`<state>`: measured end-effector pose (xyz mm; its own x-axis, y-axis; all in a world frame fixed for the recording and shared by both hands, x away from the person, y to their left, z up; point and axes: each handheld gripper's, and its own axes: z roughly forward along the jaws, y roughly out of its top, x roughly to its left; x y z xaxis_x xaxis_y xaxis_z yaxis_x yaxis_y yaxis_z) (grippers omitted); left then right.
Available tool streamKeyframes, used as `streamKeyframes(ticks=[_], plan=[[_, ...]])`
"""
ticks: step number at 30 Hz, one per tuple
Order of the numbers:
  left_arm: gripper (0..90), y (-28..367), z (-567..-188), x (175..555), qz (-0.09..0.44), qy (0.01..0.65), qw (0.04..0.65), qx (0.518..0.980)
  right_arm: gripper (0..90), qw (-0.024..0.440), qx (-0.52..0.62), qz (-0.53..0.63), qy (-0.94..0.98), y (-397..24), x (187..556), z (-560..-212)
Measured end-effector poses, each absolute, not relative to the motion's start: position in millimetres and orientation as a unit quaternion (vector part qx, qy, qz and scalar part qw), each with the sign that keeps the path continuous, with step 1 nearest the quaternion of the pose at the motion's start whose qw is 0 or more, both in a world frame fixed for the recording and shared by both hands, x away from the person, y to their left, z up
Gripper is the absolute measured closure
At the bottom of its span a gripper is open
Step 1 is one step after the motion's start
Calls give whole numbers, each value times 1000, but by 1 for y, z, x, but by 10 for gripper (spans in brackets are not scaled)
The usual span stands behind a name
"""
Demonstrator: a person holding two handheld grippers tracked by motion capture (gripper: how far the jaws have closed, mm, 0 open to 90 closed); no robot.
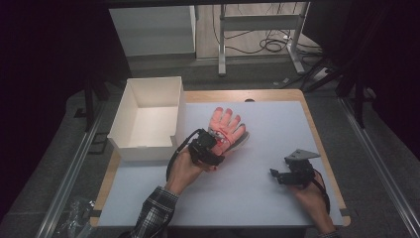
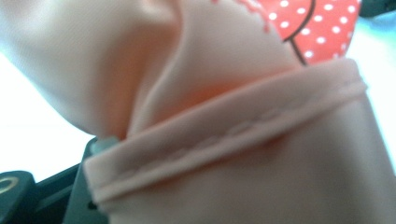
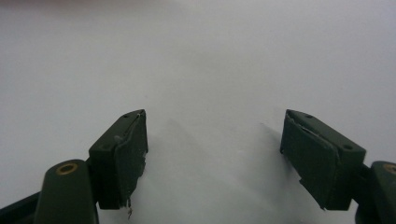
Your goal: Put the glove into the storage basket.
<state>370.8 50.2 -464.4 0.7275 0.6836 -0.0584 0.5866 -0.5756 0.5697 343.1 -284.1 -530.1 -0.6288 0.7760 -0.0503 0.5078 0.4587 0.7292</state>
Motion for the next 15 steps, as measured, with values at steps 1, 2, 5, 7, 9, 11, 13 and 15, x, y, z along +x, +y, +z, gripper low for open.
streamKeyframes(ticks=[1,2,5,7,9,11,13,15], plan=[[427,51,-462,372,86,361,288,883,234,192,386,349,832,-284,343,-530],[427,51,-460,374,88,363,287,882,234,192,386,349,832,-284,343,-530],[426,52,-453,379,93,366,285,881,235,192,386,349,832,-284,343,-530],[425,52,-449,382,96,368,285,880,235,192,386,349,832,-284,343,-530],[425,53,-445,386,100,371,283,879,234,191,386,349,832,-284,343,-530],[424,54,-440,390,103,374,283,877,235,192,386,349,832,-284,343,-530],[424,56,-435,393,106,378,284,874,234,192,386,349,832,-284,343,-530],[424,57,-430,396,109,380,284,874,234,192,385,349,832,-284,343,-530]])
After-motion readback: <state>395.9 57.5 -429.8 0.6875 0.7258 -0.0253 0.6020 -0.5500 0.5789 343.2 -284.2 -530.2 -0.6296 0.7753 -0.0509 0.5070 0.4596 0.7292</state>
